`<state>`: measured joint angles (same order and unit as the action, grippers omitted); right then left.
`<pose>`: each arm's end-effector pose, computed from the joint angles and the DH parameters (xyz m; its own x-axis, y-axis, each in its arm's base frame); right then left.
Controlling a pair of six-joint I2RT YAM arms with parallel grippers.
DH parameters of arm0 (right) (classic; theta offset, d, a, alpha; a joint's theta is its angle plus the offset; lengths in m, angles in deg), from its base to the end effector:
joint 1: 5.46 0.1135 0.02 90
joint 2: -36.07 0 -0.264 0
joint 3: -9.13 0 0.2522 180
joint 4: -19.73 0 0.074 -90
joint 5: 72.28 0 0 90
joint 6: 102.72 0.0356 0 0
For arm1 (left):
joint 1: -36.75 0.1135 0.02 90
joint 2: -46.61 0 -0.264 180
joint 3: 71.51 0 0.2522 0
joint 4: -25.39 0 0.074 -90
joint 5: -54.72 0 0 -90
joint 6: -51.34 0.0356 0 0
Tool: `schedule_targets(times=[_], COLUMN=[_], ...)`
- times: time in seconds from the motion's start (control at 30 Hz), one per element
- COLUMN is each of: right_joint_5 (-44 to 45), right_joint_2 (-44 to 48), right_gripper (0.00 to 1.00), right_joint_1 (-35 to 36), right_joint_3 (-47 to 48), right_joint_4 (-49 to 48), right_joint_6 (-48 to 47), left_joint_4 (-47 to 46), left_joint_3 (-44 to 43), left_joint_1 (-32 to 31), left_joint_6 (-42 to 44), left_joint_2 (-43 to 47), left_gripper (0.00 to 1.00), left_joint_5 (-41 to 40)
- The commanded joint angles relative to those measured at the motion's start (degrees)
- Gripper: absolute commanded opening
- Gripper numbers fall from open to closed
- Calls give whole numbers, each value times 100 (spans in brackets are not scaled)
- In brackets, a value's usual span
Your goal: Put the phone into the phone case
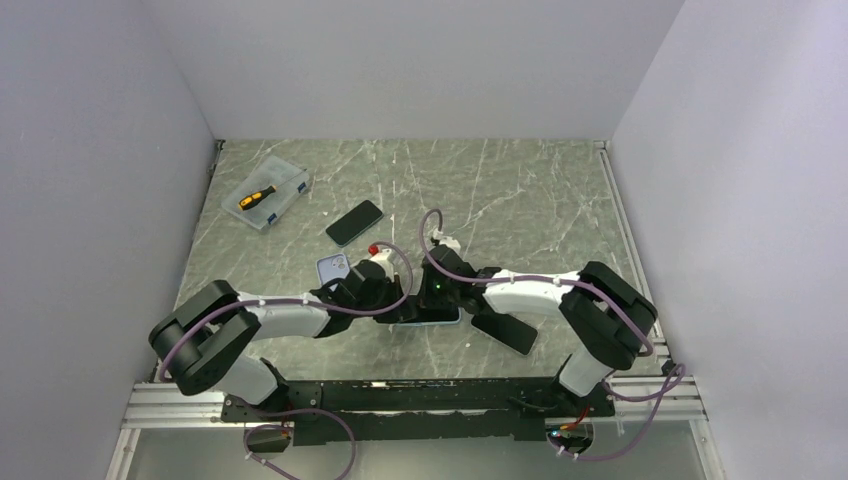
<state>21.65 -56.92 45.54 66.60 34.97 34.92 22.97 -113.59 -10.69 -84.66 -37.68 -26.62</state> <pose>0.1959 0.2381 0.1458 -0.8812 0.0833 -0.4654 -0.1439 0.8905 0.4317 0.1749 -0.1984 0.1369 -0.8808 -0.0922 -0.4645 0.2488 0.7444 -0.6197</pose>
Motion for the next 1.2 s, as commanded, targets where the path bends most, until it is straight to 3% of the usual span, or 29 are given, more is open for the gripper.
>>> schedule_targets(times=[0.0, 0.6, 0.87, 1.03, 1.17], right_joint_5=[29, 601, 1010, 1192, 1042], right_joint_2=[-565, 780, 1375, 1673, 1636], right_gripper=[0, 0, 0, 13, 32], right_joint_1=[255, 260, 226, 226, 226], right_joint_3=[-418, -1163, -583, -15, 451], right_joint_4=[1459, 1878, 2376, 2725, 2693], right_joint_6=[-59, 188, -140, -440, -728], left_joint_4=[1770, 2666, 3229, 3985, 4643], left_joint_3=[537, 128, -322, -773, -1109], left_joint_1=[-28, -28, -25, -28, -28], left_joint_6=[145, 209, 351, 499, 621], left_joint_2=[-102, 469, 1274, 2090, 2638], left_gripper=[0, 0, 0, 1, 14], left_joint_5=[-535, -836, -850, -1123, -1388])
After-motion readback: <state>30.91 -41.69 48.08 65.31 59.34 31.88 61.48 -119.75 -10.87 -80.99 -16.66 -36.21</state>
